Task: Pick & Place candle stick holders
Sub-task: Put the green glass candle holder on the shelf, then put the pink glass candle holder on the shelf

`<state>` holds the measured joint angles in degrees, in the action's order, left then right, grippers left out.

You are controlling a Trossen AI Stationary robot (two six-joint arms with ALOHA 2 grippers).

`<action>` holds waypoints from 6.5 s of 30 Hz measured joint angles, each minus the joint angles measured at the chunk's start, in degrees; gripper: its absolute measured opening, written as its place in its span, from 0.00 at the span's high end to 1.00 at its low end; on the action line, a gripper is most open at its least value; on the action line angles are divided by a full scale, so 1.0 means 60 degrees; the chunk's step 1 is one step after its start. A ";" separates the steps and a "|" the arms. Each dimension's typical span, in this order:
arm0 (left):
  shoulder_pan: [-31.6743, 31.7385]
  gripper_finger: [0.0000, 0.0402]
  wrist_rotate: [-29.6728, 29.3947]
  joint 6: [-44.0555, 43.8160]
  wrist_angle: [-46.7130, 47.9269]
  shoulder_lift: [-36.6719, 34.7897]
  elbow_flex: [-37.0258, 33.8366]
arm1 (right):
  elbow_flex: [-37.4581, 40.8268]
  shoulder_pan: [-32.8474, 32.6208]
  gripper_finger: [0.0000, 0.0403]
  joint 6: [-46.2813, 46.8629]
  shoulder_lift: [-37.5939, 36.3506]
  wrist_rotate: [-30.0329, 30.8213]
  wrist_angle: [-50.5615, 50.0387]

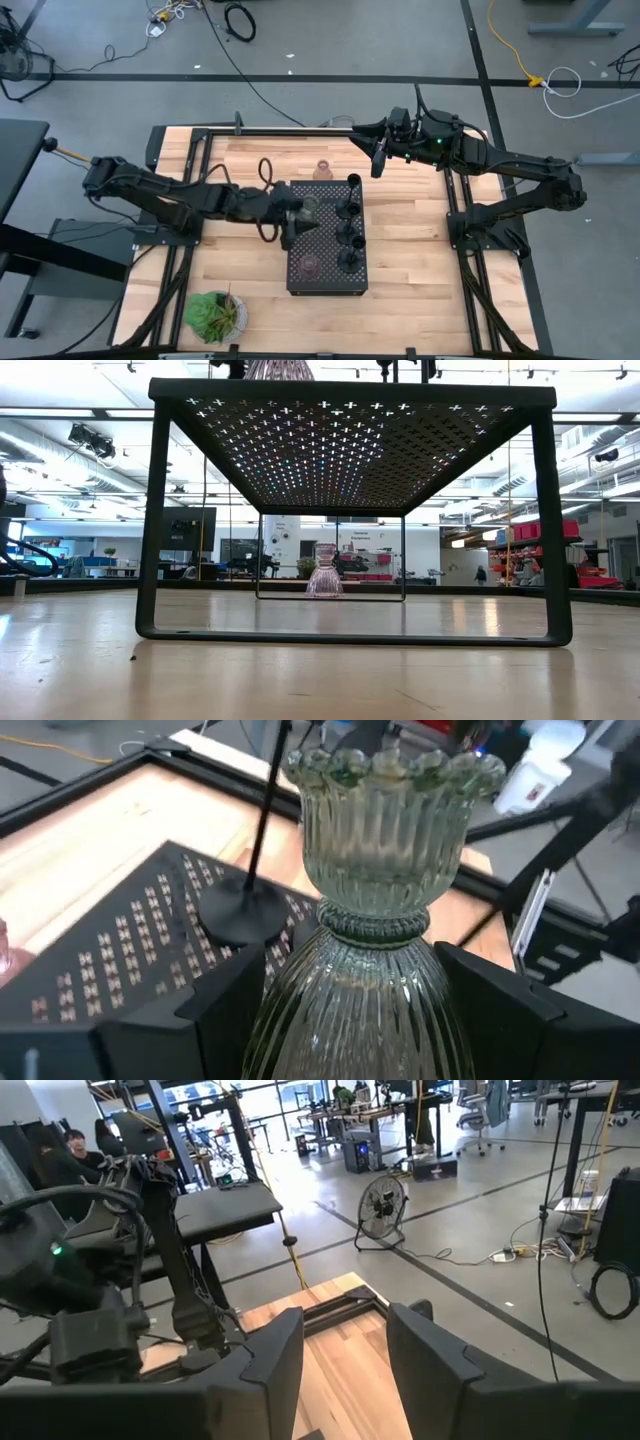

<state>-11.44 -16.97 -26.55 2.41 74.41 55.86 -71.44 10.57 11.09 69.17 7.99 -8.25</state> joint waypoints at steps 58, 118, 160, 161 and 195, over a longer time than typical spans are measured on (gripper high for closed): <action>-0.1680 0.32 -0.2298 -0.0410 -0.5247 -0.1905 -0.5148 | 0.0010 0.0441 0.64 -0.0178 0.0015 -0.0404 0.0517; 0.0495 0.12 0.1807 -0.0026 -0.8728 0.2277 -0.3770 | 0.0011 0.0457 0.64 -0.0273 0.0015 -0.0487 0.0419; 0.0484 0.19 0.1519 -0.1003 -1.0163 0.2317 -0.3814 | 0.0011 0.0459 0.64 -0.1009 0.0015 -0.0481 0.0124; 0.0484 0.19 0.1519 -0.1005 -1.0263 0.2317 -0.3814 | 0.0011 0.0459 0.64 -0.1009 0.0015 -0.0481 0.0131; 0.2165 0.19 0.0610 -0.0469 -1.0904 -0.0233 -0.3799 | 0.0018 0.3754 0.64 -0.1305 0.1429 -0.2033 -0.2371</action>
<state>1.55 -13.31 -29.36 -63.01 73.01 33.06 -71.33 33.09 3.26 77.74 -4.21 -22.48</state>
